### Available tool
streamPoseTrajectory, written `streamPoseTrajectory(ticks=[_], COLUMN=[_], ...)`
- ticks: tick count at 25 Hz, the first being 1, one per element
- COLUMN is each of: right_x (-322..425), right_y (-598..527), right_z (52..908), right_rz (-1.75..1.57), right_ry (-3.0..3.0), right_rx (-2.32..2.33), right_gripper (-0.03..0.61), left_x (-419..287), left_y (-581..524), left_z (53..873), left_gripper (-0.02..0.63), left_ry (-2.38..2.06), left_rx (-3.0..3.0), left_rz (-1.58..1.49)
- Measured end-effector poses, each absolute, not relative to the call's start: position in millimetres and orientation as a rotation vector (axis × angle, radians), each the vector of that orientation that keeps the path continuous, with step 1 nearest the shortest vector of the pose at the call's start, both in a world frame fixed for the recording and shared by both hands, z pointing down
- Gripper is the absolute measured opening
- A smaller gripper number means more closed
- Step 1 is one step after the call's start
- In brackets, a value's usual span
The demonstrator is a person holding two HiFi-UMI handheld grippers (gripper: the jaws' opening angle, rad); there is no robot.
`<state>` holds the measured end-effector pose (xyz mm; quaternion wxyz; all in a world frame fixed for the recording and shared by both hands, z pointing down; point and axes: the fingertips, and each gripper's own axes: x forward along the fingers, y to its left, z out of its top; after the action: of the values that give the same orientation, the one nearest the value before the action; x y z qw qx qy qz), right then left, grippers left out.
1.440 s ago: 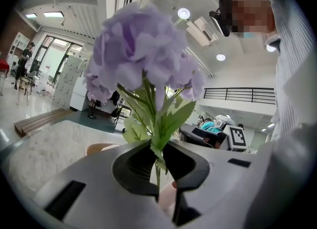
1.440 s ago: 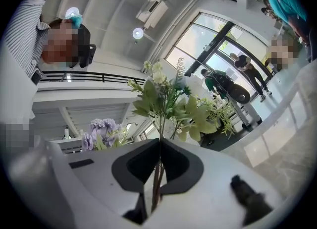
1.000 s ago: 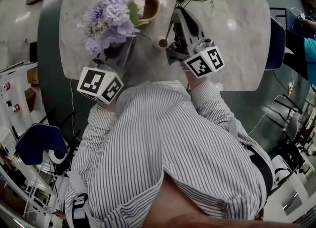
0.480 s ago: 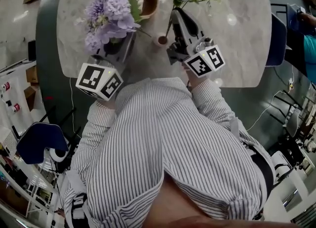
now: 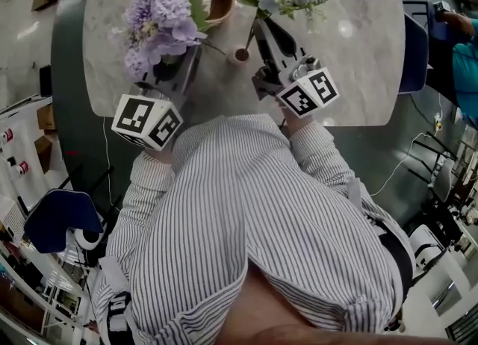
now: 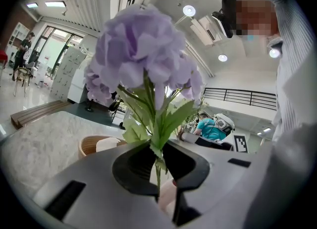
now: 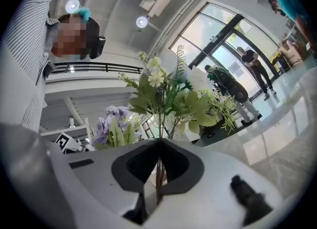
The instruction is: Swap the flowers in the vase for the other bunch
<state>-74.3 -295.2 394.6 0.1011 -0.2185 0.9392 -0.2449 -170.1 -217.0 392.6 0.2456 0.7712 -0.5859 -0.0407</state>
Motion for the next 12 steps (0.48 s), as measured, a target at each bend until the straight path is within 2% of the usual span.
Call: streamPoseTrajectory(ticks=[12], right_x=[-68.3], right_y=[-270.6], right_z=[396.2], right_rz=[-0.627], right_ry=[2.867], right_rx=[-0.675], right_gripper=[0.023], left_x=[-167.2], left_y=[-198.5], left_z=[400.0], left_gripper=[0.049], left_ry=[-1.629], left_rx=[2.052], left_rz=[-0.048])
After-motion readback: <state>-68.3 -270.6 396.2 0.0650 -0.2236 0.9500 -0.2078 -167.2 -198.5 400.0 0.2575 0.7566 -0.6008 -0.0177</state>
